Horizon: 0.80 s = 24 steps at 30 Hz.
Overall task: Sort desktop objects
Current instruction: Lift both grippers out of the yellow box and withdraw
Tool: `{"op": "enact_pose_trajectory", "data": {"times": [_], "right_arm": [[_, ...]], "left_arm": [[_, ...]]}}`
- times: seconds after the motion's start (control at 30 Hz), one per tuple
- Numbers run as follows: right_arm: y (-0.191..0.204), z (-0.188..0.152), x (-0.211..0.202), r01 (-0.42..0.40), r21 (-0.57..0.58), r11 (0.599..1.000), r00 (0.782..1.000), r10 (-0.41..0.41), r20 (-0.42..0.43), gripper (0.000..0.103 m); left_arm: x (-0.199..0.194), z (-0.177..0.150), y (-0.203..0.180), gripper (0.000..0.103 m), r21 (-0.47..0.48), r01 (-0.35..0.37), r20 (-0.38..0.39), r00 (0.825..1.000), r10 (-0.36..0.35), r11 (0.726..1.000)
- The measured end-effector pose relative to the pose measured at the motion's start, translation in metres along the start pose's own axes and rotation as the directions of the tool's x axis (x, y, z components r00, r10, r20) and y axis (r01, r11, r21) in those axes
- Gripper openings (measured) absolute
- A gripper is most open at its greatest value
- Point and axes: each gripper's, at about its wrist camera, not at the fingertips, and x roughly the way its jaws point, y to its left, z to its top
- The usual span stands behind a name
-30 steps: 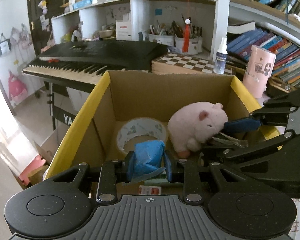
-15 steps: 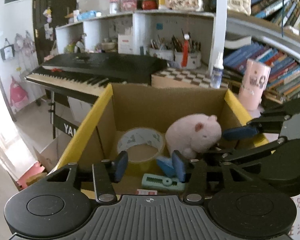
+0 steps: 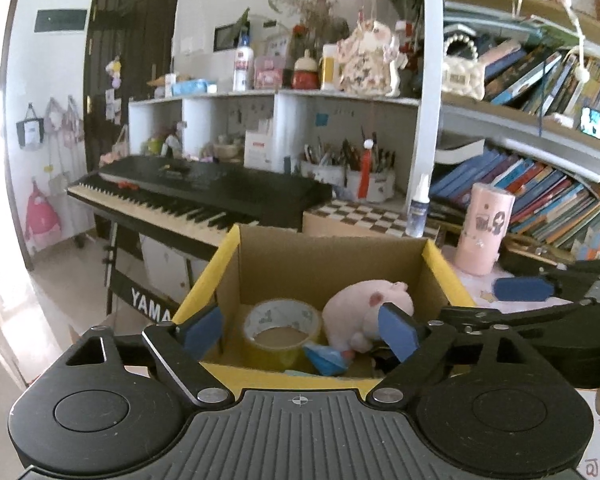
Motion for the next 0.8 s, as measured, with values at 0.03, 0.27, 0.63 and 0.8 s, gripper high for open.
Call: {"op": "enact_pose_trajectory", "data": {"times": [0.03,0.27,0.63,0.8], "right_arm": [[0.000,-0.003,-0.005,0.016,0.013,1.000,1.000,-0.016,0.010,0.057],[0.008,-0.037,-0.046,0.131,0.111,0.985,0.990,-0.136,0.045,0.058],[0.033,-0.101,-0.111,0.315,0.283,0.906,0.945,-0.326,-0.009,0.074],[0.039,-0.129,-0.130,0.393,0.328,0.859,0.918,-0.389,-0.081,0.087]], "left_arm": [[-0.005,-0.002,0.001,0.089,0.003,-0.001,0.013,1.000,0.001,1.000],[-0.033,-0.022,0.010,0.092,-0.001,0.016,0.013,1.000,-0.016,1.000],[-0.075,-0.064,0.011,0.097,0.085,0.009,-0.007,1.000,-0.008,0.996],[-0.087,-0.077,0.009,0.102,0.119,0.027,-0.028,0.999,-0.023,0.993]]}}
